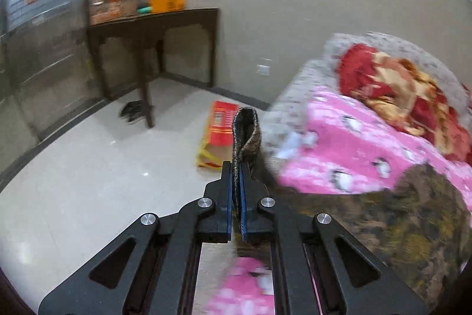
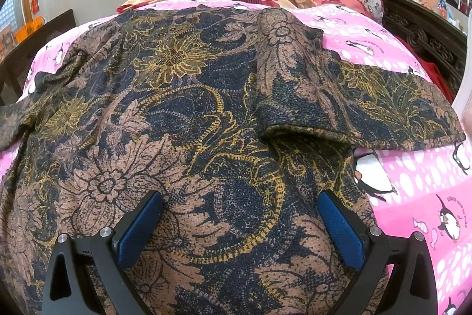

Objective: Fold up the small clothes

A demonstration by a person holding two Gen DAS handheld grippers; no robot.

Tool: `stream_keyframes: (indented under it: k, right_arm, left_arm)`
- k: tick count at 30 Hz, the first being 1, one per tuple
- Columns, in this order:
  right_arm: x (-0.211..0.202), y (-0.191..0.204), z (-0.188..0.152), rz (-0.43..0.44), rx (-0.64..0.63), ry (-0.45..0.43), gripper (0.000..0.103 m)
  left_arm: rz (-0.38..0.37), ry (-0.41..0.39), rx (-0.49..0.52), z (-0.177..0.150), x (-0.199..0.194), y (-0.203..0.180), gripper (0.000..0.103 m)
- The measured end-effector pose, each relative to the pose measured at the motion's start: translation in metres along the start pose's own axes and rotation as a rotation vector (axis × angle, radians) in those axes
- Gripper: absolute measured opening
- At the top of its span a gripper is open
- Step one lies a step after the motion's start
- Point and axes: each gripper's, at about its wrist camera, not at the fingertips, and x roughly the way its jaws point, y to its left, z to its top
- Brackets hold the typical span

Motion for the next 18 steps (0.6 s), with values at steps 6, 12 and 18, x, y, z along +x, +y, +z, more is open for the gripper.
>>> stream_keyframes:
  k: [6, 12, 18]
  right_arm:
    - [0.001, 0.0, 0.0, -0.002, -0.002, 0.001, 0.103]
    - [0.0, 0.0, 0.0, -0.003, -0.003, 0.002, 0.103]
    - [0.0, 0.001, -0.001, -0.012, -0.002, 0.004, 0.103]
  left_arm:
    - [-0.269, 0.02, 0.109, -0.012, -0.001, -0.126, 0.003]
    - [-0.521, 0.13, 0.207, -0.055, 0.022, -0.29, 0.003]
    - [-0.521, 0.307, 0.379, -0.141, 0.058, -0.402, 0.004]
